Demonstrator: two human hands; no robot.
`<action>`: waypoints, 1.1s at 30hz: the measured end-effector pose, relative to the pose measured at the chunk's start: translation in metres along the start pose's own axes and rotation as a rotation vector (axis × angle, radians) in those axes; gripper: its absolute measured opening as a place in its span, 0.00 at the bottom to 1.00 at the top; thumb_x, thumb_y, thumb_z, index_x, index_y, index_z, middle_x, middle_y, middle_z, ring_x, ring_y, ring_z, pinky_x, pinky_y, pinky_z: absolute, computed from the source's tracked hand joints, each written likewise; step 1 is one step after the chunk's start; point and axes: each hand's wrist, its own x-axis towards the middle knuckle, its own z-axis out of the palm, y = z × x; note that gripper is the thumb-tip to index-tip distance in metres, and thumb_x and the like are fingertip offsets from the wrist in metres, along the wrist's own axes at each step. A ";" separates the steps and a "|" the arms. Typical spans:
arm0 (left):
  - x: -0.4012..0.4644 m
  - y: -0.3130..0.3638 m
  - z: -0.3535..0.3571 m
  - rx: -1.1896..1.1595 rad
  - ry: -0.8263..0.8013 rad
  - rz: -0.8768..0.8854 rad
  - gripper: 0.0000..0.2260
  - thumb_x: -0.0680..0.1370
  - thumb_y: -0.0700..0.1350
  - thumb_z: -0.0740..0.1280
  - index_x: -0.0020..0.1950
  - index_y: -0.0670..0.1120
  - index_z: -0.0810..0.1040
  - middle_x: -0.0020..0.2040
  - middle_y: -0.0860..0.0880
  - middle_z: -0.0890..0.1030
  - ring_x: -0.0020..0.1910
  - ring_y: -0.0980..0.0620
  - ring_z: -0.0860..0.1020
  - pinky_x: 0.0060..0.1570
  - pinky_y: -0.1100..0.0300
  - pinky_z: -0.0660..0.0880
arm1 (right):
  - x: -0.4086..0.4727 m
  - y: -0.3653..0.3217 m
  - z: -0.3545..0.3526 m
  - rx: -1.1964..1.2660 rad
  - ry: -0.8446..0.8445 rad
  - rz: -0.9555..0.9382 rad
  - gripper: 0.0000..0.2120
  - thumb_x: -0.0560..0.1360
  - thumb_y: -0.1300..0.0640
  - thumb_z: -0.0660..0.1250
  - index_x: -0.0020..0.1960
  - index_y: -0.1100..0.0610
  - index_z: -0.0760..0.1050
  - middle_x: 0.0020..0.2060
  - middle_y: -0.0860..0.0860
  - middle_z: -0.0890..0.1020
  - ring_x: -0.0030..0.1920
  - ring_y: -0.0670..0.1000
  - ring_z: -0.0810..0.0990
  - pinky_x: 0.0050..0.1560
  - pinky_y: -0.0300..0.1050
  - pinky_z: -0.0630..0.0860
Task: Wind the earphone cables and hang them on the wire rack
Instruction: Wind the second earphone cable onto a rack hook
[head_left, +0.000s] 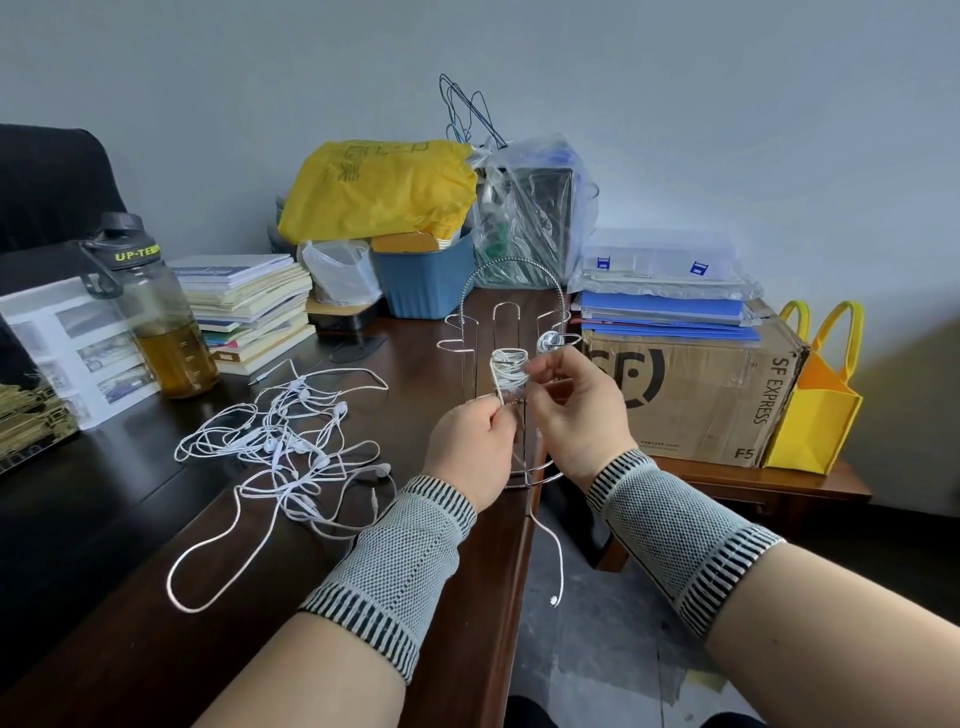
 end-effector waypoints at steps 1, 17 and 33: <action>0.000 0.001 0.000 -0.011 0.007 -0.010 0.16 0.81 0.43 0.58 0.40 0.34 0.76 0.35 0.40 0.76 0.36 0.43 0.72 0.38 0.50 0.70 | 0.000 0.000 0.000 0.007 0.005 0.001 0.10 0.74 0.64 0.67 0.44 0.48 0.74 0.40 0.46 0.80 0.35 0.40 0.76 0.37 0.29 0.72; 0.002 -0.003 -0.004 -0.115 0.063 -0.110 0.14 0.79 0.44 0.62 0.40 0.37 0.79 0.31 0.43 0.77 0.31 0.48 0.71 0.32 0.57 0.65 | 0.011 -0.004 -0.003 -0.175 -0.065 0.015 0.12 0.74 0.47 0.69 0.55 0.50 0.77 0.30 0.44 0.76 0.30 0.42 0.75 0.37 0.38 0.73; 0.024 -0.017 -0.004 -0.476 0.165 -0.255 0.12 0.66 0.56 0.62 0.34 0.49 0.76 0.42 0.38 0.84 0.45 0.36 0.83 0.49 0.38 0.79 | 0.011 -0.006 0.000 -0.180 -0.059 0.026 0.15 0.75 0.45 0.69 0.56 0.53 0.79 0.37 0.49 0.82 0.38 0.49 0.81 0.47 0.49 0.80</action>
